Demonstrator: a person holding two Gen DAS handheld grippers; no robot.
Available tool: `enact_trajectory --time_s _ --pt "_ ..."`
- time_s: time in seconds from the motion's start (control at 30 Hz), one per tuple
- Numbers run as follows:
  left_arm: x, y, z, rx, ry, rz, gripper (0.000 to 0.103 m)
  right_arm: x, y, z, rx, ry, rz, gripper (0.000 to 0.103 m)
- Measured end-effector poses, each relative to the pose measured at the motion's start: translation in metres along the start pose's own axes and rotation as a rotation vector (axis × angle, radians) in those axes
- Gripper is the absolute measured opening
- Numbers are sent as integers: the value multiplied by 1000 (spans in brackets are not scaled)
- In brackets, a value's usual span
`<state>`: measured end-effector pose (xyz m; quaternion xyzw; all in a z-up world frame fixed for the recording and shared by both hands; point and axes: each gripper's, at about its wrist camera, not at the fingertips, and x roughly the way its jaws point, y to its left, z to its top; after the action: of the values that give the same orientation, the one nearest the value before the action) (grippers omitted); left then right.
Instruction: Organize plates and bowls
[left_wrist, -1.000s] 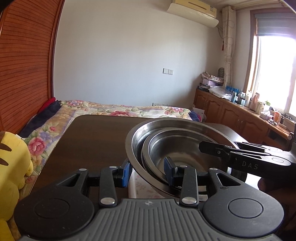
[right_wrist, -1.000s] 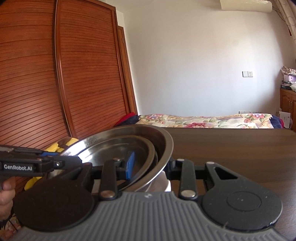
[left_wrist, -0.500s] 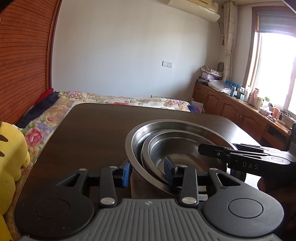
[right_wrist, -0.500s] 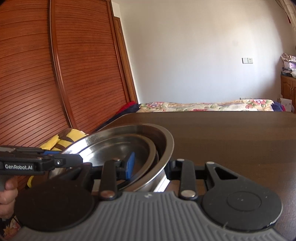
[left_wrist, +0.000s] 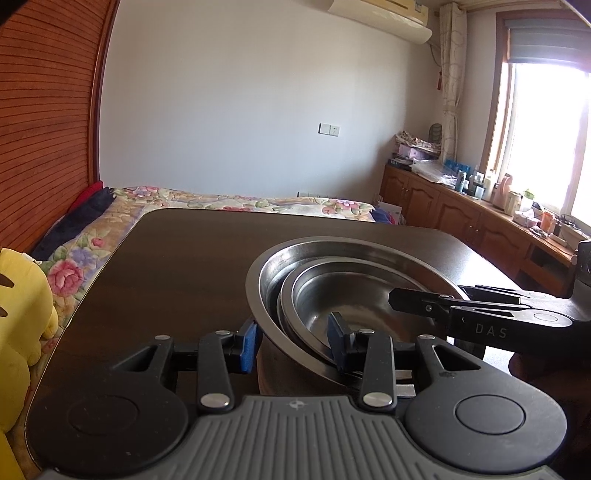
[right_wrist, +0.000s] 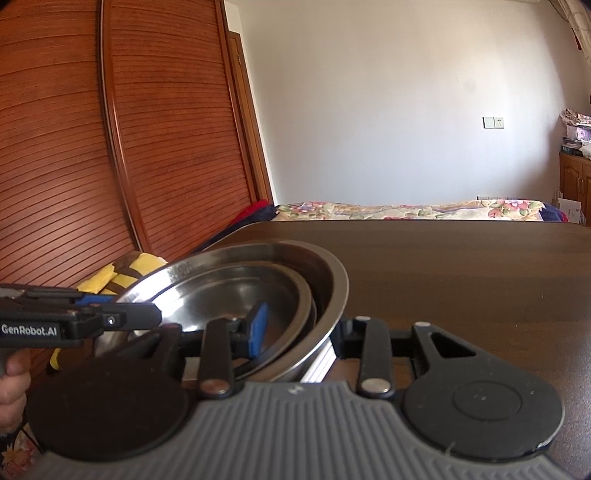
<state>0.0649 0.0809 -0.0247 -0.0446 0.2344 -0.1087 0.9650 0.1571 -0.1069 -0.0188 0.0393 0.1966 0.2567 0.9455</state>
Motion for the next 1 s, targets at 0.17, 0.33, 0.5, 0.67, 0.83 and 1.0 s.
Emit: enact_trajectory --time_s 0.17,0.33,0.5,0.67,0.83,1.0 --pt "-2 -3 -1 17 -8 8 54 -2 1 1 -10 -3 -21 60" --pt "-4 -6 -2 32 -19 38 72 -10 0 5 -33 -26 -55 66" --pt "-10 -7 0 48 -56 87 93 -20 -4 7 -27 -52 -90 76" --pt "-16 -9 5 38 -77 110 101 -34 -9 12 -24 -84 -109 86" --pt "-25 -17 11 51 -104 141 103 -50 -11 17 -24 -127 -121 103" --pt "-42 -27 16 47 -139 151 103 -67 -9 23 -28 -154 -146 103"
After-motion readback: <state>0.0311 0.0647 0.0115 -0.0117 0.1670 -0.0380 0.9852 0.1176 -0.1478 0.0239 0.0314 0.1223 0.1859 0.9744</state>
